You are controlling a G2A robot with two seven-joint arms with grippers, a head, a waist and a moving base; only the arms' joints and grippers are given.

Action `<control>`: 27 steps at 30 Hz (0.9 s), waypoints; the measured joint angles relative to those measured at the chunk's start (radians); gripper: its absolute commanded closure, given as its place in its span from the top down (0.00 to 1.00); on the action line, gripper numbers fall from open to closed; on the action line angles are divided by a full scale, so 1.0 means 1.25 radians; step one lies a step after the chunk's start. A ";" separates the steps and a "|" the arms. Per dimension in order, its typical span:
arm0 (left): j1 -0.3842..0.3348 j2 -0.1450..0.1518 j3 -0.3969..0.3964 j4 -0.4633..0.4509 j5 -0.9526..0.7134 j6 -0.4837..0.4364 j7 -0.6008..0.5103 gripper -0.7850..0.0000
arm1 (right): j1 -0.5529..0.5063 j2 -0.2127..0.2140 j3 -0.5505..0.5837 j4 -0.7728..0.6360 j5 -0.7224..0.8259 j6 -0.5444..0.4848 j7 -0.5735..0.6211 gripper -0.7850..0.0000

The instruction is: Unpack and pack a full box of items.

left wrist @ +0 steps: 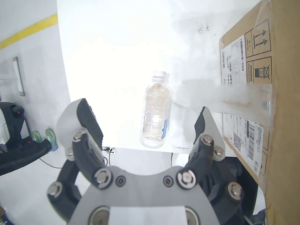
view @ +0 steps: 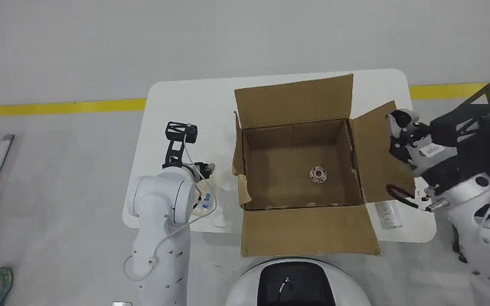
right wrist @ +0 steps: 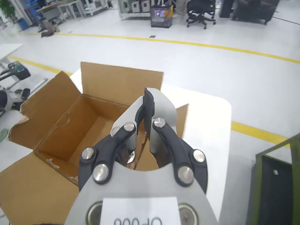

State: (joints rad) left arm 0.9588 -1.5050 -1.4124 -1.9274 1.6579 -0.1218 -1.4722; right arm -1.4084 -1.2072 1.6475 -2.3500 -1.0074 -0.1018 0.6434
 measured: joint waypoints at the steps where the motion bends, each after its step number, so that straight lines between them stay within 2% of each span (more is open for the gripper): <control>1: 0.000 0.000 0.000 0.000 0.000 0.000 0.000 1.00 | 0.013 0.000 -0.033 0.000 -0.016 0.006 0.016 0.00; 4: 0.000 0.000 0.000 0.000 0.000 0.000 0.000 1.00 | 0.038 -0.002 -0.139 0.010 -0.089 0.032 0.081 0.00; 8: 0.000 0.000 0.000 0.000 0.000 0.000 0.000 1.00 | 0.084 -0.008 -0.265 0.115 -0.222 0.072 0.134 0.00; 11: 0.000 0.000 0.000 0.000 0.000 0.000 0.000 1.00 | 0.119 -0.015 -0.328 0.200 -0.261 0.110 0.169 0.00; 17: 0.000 0.000 0.000 0.000 0.000 0.000 0.000 1.00 | 0.179 -0.026 -0.378 0.311 -0.294 0.140 0.231 0.00; 27: 0.000 0.000 0.000 0.000 0.000 0.000 0.000 1.00 | 0.180 -0.026 -0.379 0.312 -0.294 0.141 0.231 0.00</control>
State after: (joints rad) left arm 0.9588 -1.5050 -1.4124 -1.9274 1.6579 -0.1218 -1.4722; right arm -1.1836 -1.2392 1.1744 -1.9603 -1.3743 0.0739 0.9327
